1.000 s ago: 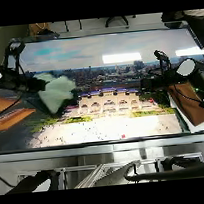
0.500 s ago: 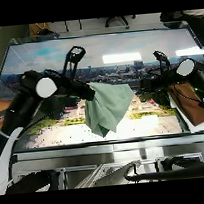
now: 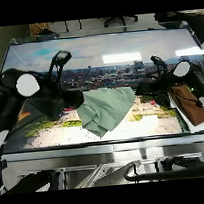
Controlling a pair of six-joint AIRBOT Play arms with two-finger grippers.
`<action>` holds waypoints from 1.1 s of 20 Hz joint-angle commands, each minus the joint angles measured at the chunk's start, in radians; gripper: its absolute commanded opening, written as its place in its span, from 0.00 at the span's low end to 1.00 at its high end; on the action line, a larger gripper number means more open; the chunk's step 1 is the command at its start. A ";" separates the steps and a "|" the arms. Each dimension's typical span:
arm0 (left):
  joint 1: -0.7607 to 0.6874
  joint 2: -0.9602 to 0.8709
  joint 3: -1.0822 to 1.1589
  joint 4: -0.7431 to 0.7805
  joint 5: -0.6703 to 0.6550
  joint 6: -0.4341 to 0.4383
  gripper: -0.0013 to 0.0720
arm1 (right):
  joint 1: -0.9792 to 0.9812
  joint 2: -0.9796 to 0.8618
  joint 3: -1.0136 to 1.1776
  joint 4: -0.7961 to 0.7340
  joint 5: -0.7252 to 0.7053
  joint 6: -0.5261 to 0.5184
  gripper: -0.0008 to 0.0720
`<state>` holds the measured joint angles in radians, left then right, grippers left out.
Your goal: Fold the shirts.
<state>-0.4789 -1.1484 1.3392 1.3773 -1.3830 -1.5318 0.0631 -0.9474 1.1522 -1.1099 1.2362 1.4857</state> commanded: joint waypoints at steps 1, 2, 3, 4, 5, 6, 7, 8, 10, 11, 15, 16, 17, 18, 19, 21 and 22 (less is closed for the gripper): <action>0.002 0.169 -0.373 -0.095 0.129 -0.003 0.92 | 0.001 -0.027 -0.080 0.028 -0.024 -0.044 0.78; -0.011 0.209 -0.497 -0.150 0.233 -0.003 0.92 | 0.001 -0.040 -0.105 0.056 -0.041 -0.053 0.78; -0.029 0.235 -0.600 -0.200 0.340 -0.003 0.92 | 0.001 -0.058 -0.129 0.100 -0.059 -0.079 0.78; -0.048 0.251 -0.694 -0.254 0.448 -0.003 0.92 | 0.001 -0.079 -0.146 0.149 -0.074 -0.109 0.78; -0.063 0.253 -0.762 -0.299 0.529 -0.003 0.92 | 0.002 -0.106 -0.160 0.209 -0.085 -0.150 0.78; -0.076 0.245 -0.813 -0.335 0.600 -0.003 0.92 | 0.002 -0.133 -0.165 0.258 -0.087 -0.184 0.78; -0.085 0.226 -0.843 -0.362 0.656 -0.003 0.92 | 0.003 -0.164 -0.165 0.302 -0.088 -0.217 0.78; -0.091 0.196 -0.859 -0.382 0.702 -0.002 0.92 | 0.009 -0.195 -0.165 0.327 -0.097 -0.237 0.78; -0.110 0.114 -0.850 -0.386 0.752 -0.003 0.92 | 0.035 -0.248 -0.165 0.334 -0.112 -0.246 0.78; -0.119 0.071 -0.827 -0.385 0.765 -0.002 0.92 | 0.051 -0.268 -0.165 0.342 -0.115 -0.260 0.78; -0.121 -0.087 -0.700 -0.375 0.782 -0.002 0.92 | 0.097 -0.298 -0.165 0.439 -0.135 -0.357 0.48; -0.111 -0.120 -0.671 -0.375 0.771 -0.002 0.92 | 0.096 -0.297 -0.165 0.468 -0.133 -0.382 0.35; -0.099 -0.151 -0.640 -0.375 0.751 -0.002 0.86 | 0.093 -0.295 -0.165 0.485 -0.132 -0.387 0.32; -0.087 -0.175 -0.615 -0.374 0.726 -0.002 0.44 | 0.092 -0.287 -0.165 0.486 -0.132 -0.391 0.24; -0.071 -0.192 -0.596 -0.374 0.699 0.009 0.02 | 0.092 -0.277 -0.164 0.486 -0.130 -0.397 0.05; -0.031 -0.205 -0.563 -0.374 0.623 0.034 0.03 | 0.081 -0.243 -0.159 0.486 -0.117 -0.399 0.04; -0.006 -0.192 -0.547 -0.371 0.578 0.053 0.03 | 0.063 -0.219 -0.147 0.491 -0.103 -0.399 0.04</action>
<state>-0.5327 -1.3178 0.7406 1.0046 -0.7059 -1.5150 0.1444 -1.2041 0.9928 -0.6430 1.1130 1.1053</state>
